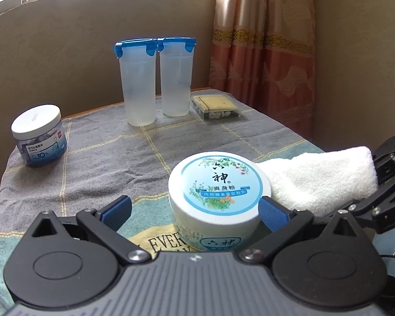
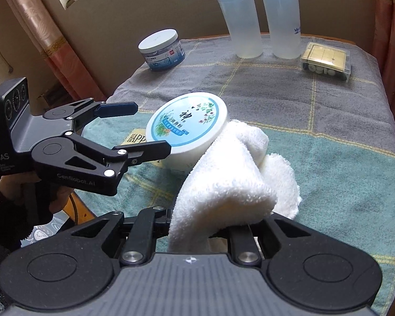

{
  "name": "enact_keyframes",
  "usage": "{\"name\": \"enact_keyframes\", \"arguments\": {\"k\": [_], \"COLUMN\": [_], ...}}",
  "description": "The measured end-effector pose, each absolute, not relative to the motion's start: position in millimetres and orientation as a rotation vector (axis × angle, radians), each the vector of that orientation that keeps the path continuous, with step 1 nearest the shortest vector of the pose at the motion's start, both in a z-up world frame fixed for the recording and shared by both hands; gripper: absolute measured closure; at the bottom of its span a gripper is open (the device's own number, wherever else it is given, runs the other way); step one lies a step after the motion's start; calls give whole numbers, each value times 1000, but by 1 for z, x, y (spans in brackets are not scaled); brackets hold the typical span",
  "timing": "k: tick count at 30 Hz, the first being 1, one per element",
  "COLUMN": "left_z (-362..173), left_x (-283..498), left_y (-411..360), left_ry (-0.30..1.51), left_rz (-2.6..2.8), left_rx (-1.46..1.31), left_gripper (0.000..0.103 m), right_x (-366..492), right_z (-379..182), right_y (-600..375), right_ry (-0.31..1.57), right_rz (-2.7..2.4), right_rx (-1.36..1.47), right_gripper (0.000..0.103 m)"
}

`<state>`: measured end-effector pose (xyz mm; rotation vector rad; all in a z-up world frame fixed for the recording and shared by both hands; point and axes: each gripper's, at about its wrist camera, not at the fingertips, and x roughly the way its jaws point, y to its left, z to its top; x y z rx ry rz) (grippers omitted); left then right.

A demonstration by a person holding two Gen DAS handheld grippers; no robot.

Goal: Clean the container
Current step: 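Wipe the tin side with the cloth in the right tool while the left tool holds the tin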

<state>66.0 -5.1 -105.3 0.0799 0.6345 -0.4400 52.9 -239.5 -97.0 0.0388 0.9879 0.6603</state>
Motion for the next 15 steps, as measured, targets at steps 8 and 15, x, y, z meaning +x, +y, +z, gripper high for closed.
{"name": "enact_keyframes", "arguments": {"k": [8,15], "left_z": [-106,-107], "left_x": [65,68], "left_y": [-5,-3], "left_ry": [634,636], "left_rz": [-436,-447], "left_rx": [77,71], "left_gripper": [1,1], "right_x": [52,67], "right_z": [-96,-95], "right_y": [-242,-246], "right_ry": [980,962], "right_rz": [662,675], "right_rx": [68,95], "right_gripper": [82,82]}}
